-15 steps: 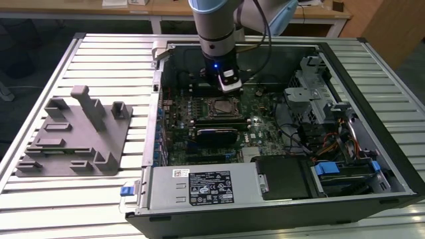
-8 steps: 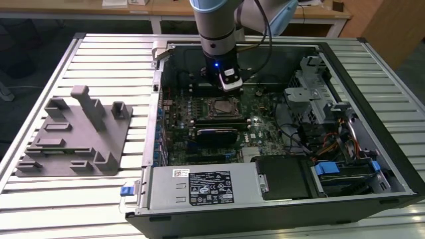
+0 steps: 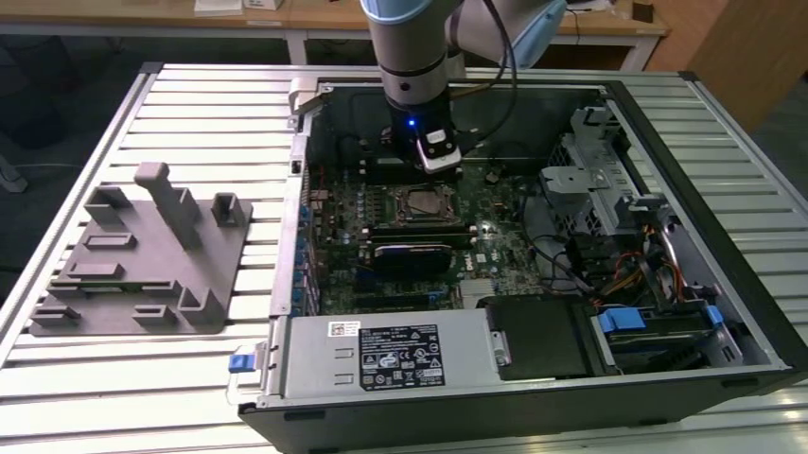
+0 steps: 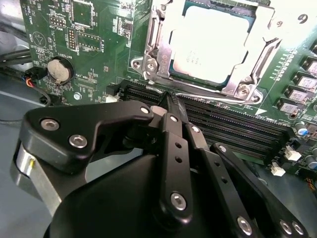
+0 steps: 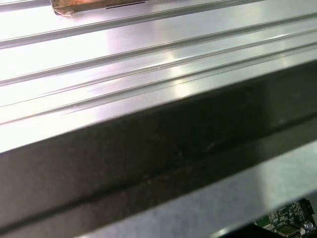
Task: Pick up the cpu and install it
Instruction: 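Install the first cpu locking lever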
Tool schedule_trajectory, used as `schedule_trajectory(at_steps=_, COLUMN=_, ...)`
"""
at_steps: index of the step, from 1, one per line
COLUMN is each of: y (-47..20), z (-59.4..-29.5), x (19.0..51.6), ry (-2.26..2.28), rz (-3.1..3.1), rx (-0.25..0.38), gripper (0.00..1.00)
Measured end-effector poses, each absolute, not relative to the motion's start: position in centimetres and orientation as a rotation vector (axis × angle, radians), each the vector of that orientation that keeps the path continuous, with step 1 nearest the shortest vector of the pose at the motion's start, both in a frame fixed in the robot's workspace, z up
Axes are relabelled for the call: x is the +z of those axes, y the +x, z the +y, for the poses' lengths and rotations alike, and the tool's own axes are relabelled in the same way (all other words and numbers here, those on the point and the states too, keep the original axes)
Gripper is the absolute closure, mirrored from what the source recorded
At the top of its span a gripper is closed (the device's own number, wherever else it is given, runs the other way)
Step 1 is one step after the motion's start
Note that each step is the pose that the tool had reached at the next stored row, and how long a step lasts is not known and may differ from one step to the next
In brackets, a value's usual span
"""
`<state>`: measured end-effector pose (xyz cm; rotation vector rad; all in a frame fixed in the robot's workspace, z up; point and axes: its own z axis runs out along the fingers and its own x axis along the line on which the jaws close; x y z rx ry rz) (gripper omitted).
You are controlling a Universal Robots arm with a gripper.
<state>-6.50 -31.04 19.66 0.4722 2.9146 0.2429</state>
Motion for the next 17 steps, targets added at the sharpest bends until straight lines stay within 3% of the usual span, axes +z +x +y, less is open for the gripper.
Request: schedule_trajectory(at_steps=17, y=-6.52, z=-31.06, x=19.35, ry=0.455, rz=2.916, rx=0.201, gripper=0.89)
